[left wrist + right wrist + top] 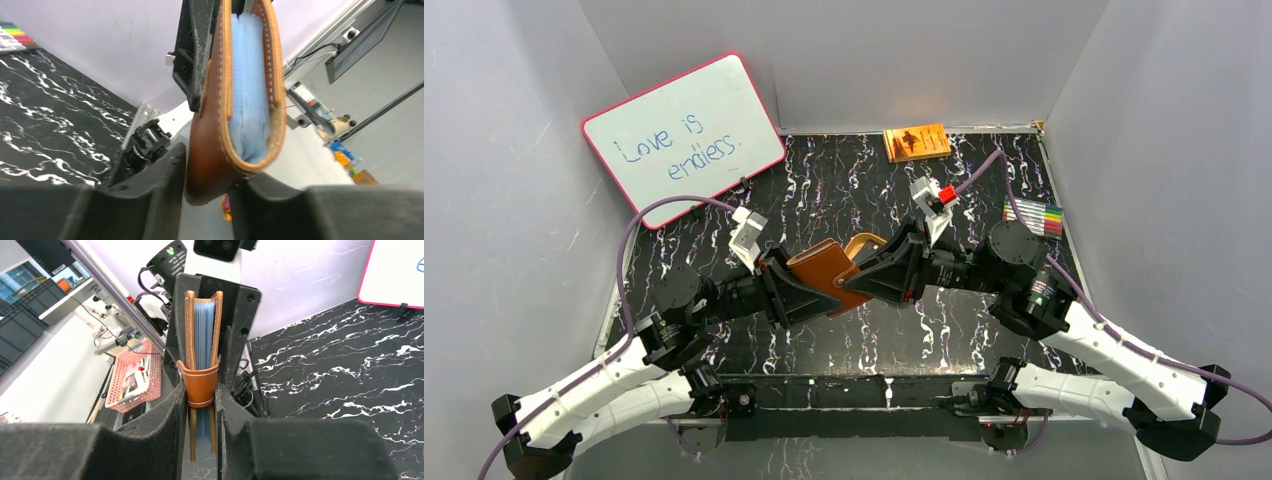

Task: Put the credit cards into the card holder
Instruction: Close the card holder, then place the card holder at the center of the board.

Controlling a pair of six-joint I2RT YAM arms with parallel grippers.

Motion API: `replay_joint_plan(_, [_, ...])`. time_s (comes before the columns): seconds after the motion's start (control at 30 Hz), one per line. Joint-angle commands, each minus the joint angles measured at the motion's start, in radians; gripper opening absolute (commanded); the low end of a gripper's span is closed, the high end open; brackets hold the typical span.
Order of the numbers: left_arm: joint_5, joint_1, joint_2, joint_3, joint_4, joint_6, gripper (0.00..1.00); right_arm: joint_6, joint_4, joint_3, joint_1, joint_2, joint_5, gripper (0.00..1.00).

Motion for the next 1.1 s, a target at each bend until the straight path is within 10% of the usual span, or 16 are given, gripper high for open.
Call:
replay_joint_plan(0.0, [0.019,-0.003,-0.009,0.003,0.069,-0.009,0.22,0.009,0.089,0.003,0.002,-0.015,0.004,0.00])
replay_joint_plan(0.1, [0.003,-0.003,-0.022,0.007,0.044,0.001,0.02,0.007,0.059,0.008,0.002,-0.020,0.001,0.03])
replay_joint_plan(0.3, [-0.218,-0.003,-0.076,0.054,-0.217,0.060,0.00,-0.060,-0.173,0.076,0.002,-0.047,0.028,0.82])
replay_joint_plan(0.67, [-0.757,-0.002,0.218,0.193,-0.919,0.054,0.00,-0.096,-0.642,0.024,0.000,-0.144,0.622,0.87])
replay_joint_plan(1.07, [-0.346,0.431,0.526,0.139,-0.625,0.118,0.00,0.030,-0.576,-0.110,0.002,-0.118,0.847,0.98])
